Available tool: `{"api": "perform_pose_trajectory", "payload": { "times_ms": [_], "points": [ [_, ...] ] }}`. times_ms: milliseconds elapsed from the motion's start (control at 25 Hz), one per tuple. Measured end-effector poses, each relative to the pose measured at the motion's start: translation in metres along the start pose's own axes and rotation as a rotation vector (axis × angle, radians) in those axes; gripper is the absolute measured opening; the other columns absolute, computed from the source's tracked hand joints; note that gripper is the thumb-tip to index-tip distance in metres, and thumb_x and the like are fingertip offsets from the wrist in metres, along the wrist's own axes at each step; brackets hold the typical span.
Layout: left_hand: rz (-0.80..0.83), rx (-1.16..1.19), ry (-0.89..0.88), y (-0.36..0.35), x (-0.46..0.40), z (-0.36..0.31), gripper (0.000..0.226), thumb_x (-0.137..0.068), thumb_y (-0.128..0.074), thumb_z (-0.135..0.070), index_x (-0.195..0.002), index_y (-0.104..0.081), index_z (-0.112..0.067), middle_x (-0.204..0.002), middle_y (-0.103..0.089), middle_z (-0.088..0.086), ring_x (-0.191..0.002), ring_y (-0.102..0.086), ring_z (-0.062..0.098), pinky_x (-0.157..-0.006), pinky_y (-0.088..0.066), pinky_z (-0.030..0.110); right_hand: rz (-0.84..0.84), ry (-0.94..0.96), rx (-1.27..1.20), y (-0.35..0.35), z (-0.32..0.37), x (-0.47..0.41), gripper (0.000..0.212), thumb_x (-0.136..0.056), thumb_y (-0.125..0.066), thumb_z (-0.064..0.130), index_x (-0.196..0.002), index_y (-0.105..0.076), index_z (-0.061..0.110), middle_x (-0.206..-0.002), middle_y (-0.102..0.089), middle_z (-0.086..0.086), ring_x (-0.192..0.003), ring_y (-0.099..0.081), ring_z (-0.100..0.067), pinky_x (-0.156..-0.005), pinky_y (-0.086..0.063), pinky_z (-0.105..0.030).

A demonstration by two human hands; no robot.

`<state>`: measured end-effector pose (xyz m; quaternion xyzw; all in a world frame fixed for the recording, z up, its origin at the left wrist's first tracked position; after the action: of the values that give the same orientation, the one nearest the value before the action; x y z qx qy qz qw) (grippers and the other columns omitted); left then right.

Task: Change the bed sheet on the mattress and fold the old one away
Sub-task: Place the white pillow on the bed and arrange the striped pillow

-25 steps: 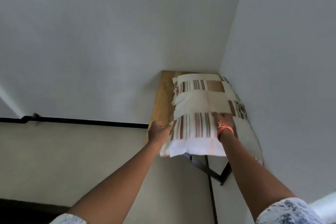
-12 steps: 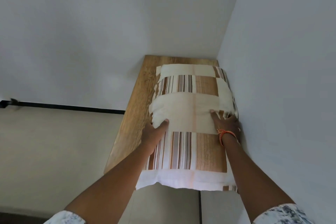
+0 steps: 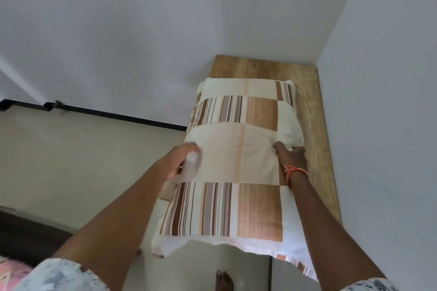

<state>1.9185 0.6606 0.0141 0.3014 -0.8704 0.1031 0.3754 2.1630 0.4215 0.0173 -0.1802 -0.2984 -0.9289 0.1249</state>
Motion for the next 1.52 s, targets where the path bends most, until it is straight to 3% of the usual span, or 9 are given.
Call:
{"api": "perform_pose_trajectory", "payload": {
  "times_ms": [120, 240, 400, 600, 800, 920, 1120, 1280, 1520],
  "points": [
    [-0.075, 0.108, -0.073, -0.011, 0.005, -0.008, 0.063, -0.07, -0.085, -0.047, -0.118, -0.063, -0.013, -0.106, -0.073, 0.012, -0.095, -0.071, 0.03, -0.083, -0.058, 0.041, 0.067, -0.056, -0.08, -0.009, -0.001, 0.004, 0.076, -0.068, -0.066, 0.05, -0.127, -0.043, 0.008, -0.111, -0.056, -0.007, -0.096, -0.056, -0.03, -0.084, -0.046, -0.039],
    [-0.183, 0.094, -0.066, 0.019, 0.023, 0.004, 0.06, -0.062, -0.092, -0.03, -0.11, -0.064, -0.01, -0.099, -0.074, 0.013, -0.087, -0.072, 0.031, -0.077, -0.06, 0.042, 0.157, 0.01, -0.216, -0.032, 0.003, 0.032, 0.048, -0.07, -0.068, 0.034, -0.11, -0.059, 0.009, -0.102, -0.066, -0.009, -0.082, -0.06, -0.024, -0.067, -0.046, -0.031],
    [-0.397, 0.146, -0.228, 0.102, 0.084, 0.03, 0.044, -0.066, -0.087, -0.005, -0.105, -0.066, -0.009, -0.1, -0.071, 0.009, -0.088, -0.068, 0.025, -0.068, -0.054, 0.027, 0.342, 0.001, -0.319, -0.098, 0.006, 0.108, 0.032, -0.06, -0.065, 0.017, -0.091, -0.062, 0.008, -0.085, -0.067, -0.011, -0.069, -0.06, -0.026, -0.056, -0.046, -0.028],
    [-0.682, 0.146, -0.38, 0.228, 0.237, 0.102, 0.047, -0.069, -0.082, 0.003, -0.111, -0.065, -0.009, -0.092, -0.067, -0.001, -0.084, -0.064, 0.017, -0.059, -0.047, 0.021, 0.675, 0.025, -0.311, -0.21, 0.008, 0.265, 0.038, -0.048, -0.062, 0.013, -0.085, -0.067, 0.008, -0.072, -0.066, -0.012, -0.064, -0.059, -0.027, -0.047, -0.048, -0.026],
    [-0.994, 0.098, -0.401, 0.342, 0.427, 0.226, 0.044, -0.069, -0.081, 0.0, -0.104, -0.06, -0.015, -0.09, -0.063, -0.004, -0.084, -0.06, 0.015, -0.067, -0.047, 0.026, 1.005, 0.001, -0.274, -0.32, -0.036, 0.474, 0.052, -0.052, -0.066, 0.02, -0.104, -0.068, 0.012, -0.096, -0.072, -0.018, -0.085, -0.066, -0.036, -0.075, -0.057, -0.045],
    [-1.207, 0.121, -0.334, 0.397, 0.546, 0.335, 0.061, -0.067, -0.082, -0.005, -0.122, -0.059, -0.01, -0.111, -0.066, 0.003, -0.103, -0.063, 0.025, -0.087, -0.052, 0.036, 1.188, 0.004, -0.167, -0.378, -0.083, 0.619, 0.062, -0.048, -0.068, 0.022, -0.109, -0.068, 0.009, -0.102, -0.07, -0.017, -0.089, -0.065, -0.036, -0.084, -0.056, -0.049],
    [-1.491, 0.148, -0.142, 0.442, 0.704, 0.503, 0.069, -0.064, -0.083, -0.013, -0.129, -0.057, -0.011, -0.121, -0.064, 0.003, -0.108, -0.06, 0.024, -0.088, -0.049, 0.034, 1.518, -0.093, 0.021, -0.425, -0.17, 0.848, 0.028, -0.073, -0.056, 0.013, -0.099, -0.066, 0.01, -0.084, -0.068, -0.013, -0.074, -0.062, -0.031, -0.067, -0.051, -0.034],
    [-1.65, 0.296, 0.018, 0.461, 0.81, 0.645, 0.073, -0.065, -0.083, -0.013, -0.131, -0.055, -0.009, -0.124, -0.063, 0.007, -0.11, -0.059, 0.027, -0.091, -0.05, 0.038, 1.656, -0.086, 0.231, -0.469, -0.254, 0.998, 0.029, -0.064, -0.058, 0.017, -0.09, -0.067, 0.01, -0.068, -0.071, -0.01, -0.065, -0.063, -0.031, -0.065, -0.05, -0.033],
    [-1.827, 0.436, 0.27, 0.509, 0.963, 0.835, 0.068, -0.07, -0.081, -0.011, -0.132, -0.054, -0.007, -0.127, -0.059, 0.003, -0.116, -0.054, 0.026, -0.095, -0.046, 0.037, 1.863, -0.172, 0.47, -0.523, -0.386, 1.241, 0.018, -0.088, -0.047, 0.009, -0.087, -0.066, 0.009, -0.063, -0.07, -0.007, -0.066, -0.064, -0.029, -0.062, -0.052, -0.033]
  ]
}}
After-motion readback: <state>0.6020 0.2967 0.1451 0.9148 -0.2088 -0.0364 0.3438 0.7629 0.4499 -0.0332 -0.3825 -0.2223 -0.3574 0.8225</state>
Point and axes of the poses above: each hand's wrist, its own x-axis away from the middle knuckle, its own y-axis out of the back of the hand, z = x × y, the point moved 6 cm from there along -x, towards the middle knuckle
